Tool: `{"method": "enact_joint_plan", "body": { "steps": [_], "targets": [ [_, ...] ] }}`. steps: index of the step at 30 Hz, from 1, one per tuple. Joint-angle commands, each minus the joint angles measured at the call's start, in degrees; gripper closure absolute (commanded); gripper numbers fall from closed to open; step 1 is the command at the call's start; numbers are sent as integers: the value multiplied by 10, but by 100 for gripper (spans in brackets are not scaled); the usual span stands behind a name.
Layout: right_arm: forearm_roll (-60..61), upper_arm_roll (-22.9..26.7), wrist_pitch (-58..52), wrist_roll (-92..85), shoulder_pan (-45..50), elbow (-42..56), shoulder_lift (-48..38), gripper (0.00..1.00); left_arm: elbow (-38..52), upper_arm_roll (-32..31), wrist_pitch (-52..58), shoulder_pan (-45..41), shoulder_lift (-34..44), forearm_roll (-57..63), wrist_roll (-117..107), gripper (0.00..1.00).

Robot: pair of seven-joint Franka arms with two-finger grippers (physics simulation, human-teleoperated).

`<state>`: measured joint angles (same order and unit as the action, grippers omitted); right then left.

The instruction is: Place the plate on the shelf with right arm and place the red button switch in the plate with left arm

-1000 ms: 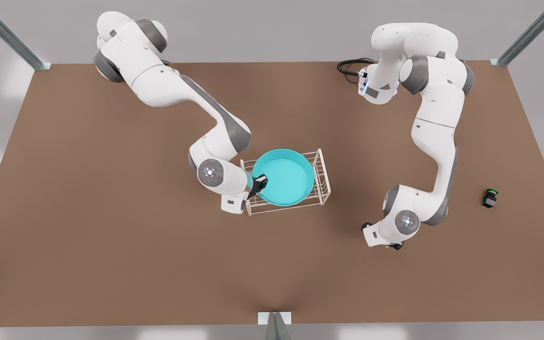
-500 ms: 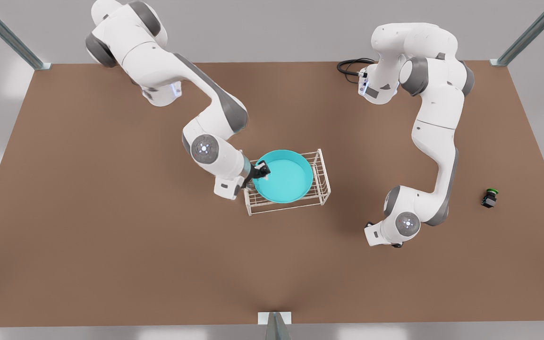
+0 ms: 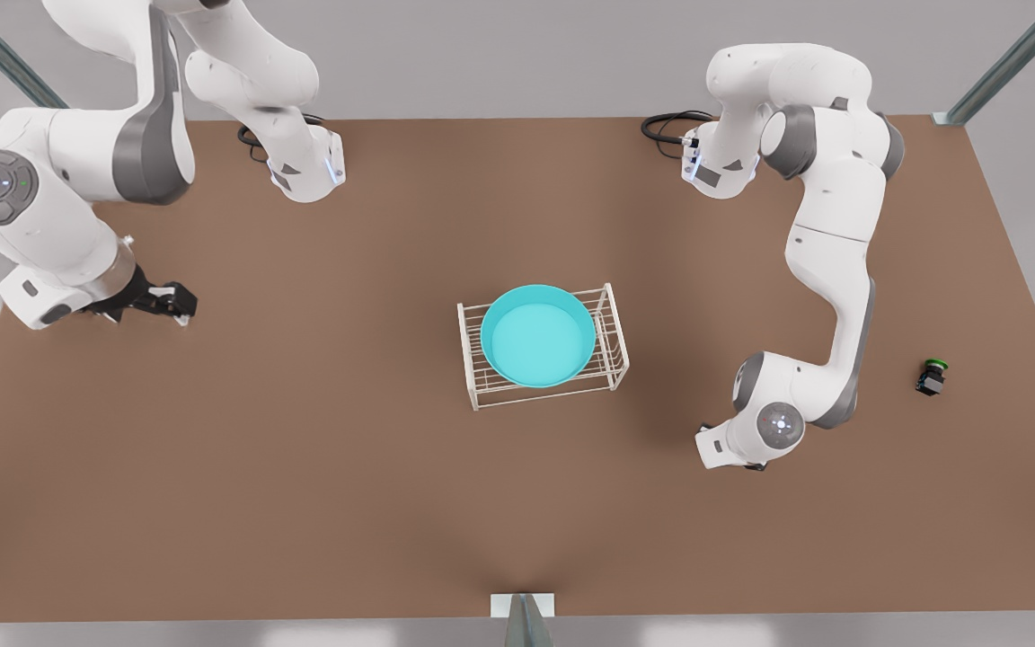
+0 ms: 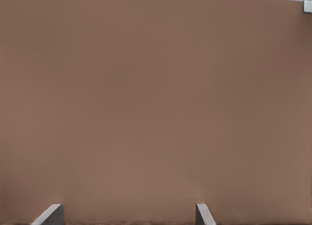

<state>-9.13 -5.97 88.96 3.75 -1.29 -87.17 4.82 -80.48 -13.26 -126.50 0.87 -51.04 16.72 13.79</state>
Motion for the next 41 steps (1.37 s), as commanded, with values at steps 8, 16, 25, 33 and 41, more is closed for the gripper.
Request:
{"method": "enact_joint_plan", "body": {
  "steps": [8,16,25,33,41],
  "targets": [
    [19,5,-28,-88,-2,-17,-10,0,-15,-2,209,-46,146,-105,-235,52],
    [29,8,-34,-91,-2,-16,-12,0,-12,-2,299,-224,250,-158,-622,52],
    [36,9,-34,-91,-3,-17,-11,0,-10,-4,136,-288,190,-170,-773,0],
    [39,9,-35,-89,-2,-14,-13,0,26,82,441,-153,355,-150,-277,0],
    [39,9,-39,-88,-2,-15,-19,0,67,97,555,-140,362,-109,-154,0]
  ]
}}
